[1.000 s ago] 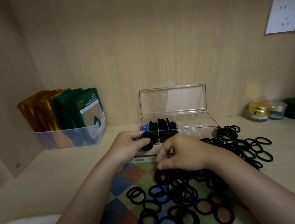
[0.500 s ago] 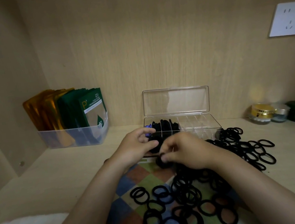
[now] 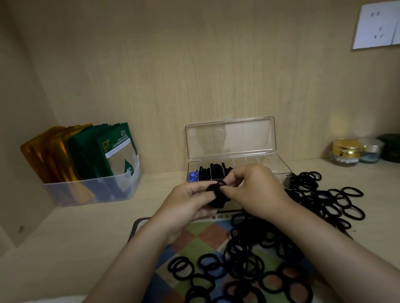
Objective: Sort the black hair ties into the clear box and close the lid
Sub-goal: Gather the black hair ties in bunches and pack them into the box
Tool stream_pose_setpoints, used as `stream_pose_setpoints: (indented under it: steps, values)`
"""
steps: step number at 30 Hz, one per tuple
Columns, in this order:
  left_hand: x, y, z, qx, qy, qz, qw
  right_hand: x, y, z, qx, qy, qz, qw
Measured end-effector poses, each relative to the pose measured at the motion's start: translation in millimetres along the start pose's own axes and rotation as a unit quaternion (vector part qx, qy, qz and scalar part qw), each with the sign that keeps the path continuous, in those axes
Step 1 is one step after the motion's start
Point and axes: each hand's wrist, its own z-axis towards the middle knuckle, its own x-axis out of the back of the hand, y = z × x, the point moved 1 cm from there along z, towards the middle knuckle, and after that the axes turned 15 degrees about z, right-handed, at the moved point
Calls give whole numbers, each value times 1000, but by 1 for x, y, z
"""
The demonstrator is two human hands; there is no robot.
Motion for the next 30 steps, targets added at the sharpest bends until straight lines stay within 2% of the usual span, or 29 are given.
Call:
stream_pose_setpoints:
  steps: [2,6,8,14,17,19,24,30]
  values:
    - [-3,2,-1,3,-6,-17,1000,0,1,-1,14,6,-21,1000]
    - [-8,1,-1,-24,35,63,997,2,0,-3,42,-6,-36,998]
    - [-8,0,0,-25,50,66,996,5,3,-1,35,-24,-17,999]
    - [-7,1,1,-29,39,63,997,16,10,3,-59,-39,136,988]
    - [-10,5,3,-37,54,70,995,19,8,1,-130,-126,251,951]
    - [-12,8,5,-50,68,66,994,22,7,-1,-143,-159,300,930]
    - [-16,23,12,-77,84,93,989,30,5,0,-168,-127,334,919]
    - [-21,39,32,-101,49,228,967,33,6,4,-176,-43,358,916]
